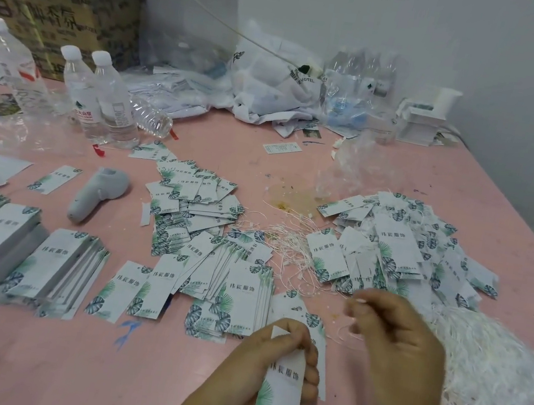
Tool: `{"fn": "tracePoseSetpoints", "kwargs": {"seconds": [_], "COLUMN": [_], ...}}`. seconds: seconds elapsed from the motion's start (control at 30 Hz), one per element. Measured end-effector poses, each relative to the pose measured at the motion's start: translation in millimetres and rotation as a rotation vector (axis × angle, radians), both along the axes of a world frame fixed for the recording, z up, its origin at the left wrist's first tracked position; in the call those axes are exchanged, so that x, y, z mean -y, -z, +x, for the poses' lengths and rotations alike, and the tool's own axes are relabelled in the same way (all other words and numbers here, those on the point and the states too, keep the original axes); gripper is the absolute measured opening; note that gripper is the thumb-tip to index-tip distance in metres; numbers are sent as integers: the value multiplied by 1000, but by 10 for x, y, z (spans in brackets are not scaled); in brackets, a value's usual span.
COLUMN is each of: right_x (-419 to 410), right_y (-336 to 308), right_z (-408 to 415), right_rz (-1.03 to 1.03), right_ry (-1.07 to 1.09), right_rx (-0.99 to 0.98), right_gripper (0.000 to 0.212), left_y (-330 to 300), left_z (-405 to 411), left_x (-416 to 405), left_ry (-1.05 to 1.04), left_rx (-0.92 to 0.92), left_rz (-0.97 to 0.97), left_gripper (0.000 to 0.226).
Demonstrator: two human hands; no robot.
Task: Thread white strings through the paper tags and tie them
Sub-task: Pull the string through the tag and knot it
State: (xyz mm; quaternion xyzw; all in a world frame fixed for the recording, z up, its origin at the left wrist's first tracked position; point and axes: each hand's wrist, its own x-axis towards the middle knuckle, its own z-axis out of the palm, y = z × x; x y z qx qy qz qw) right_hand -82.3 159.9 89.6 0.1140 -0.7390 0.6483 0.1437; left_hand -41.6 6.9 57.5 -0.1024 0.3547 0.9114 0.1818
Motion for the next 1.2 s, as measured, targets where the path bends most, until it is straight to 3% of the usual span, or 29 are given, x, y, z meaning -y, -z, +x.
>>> {"fn": "tracePoseSetpoints", "kwargs": {"seconds": [0.13,0.2,0.33,0.47,0.67,0.73,0.87,1.0,1.1,1.2], "right_x": [197,216,207,211,144,117,37,-30,-65,-66], "right_y": [167,186,217,224,292,289,322,281,206,197], "right_z": [163,177,170,164,122,110,46,-58,-120,-160], "right_rz": [126,212,230,214,153,62,-366,-552,-810,-967], "right_ry": [-191,-231,-281,-281,-355,-429,-575,-570,-586,-479], "right_rx": [12,-50,-41,-27,62,108,352,460,534,582], "right_gripper": [26,17,25,29,11,8,10,8,22,8], "left_y": [16,3,-6,7,-1,21,54,57,79,80], "left_z": [10,10,9,2,-2,-15,-40,-57,-61,-64], "left_x": [-4,17,42,43,29,43,92,106,95,100], "left_ry": [8,-28,-76,-111,-183,-228,-308,-392,-447,-485], "left_rx": [3,14,-10,4,9,21,47,51,50,21], "left_rz": [-20,37,-1,-26,31,80,206,241,246,213], "left_gripper": [26,24,3,17,9,7,10,13,19,17]}}
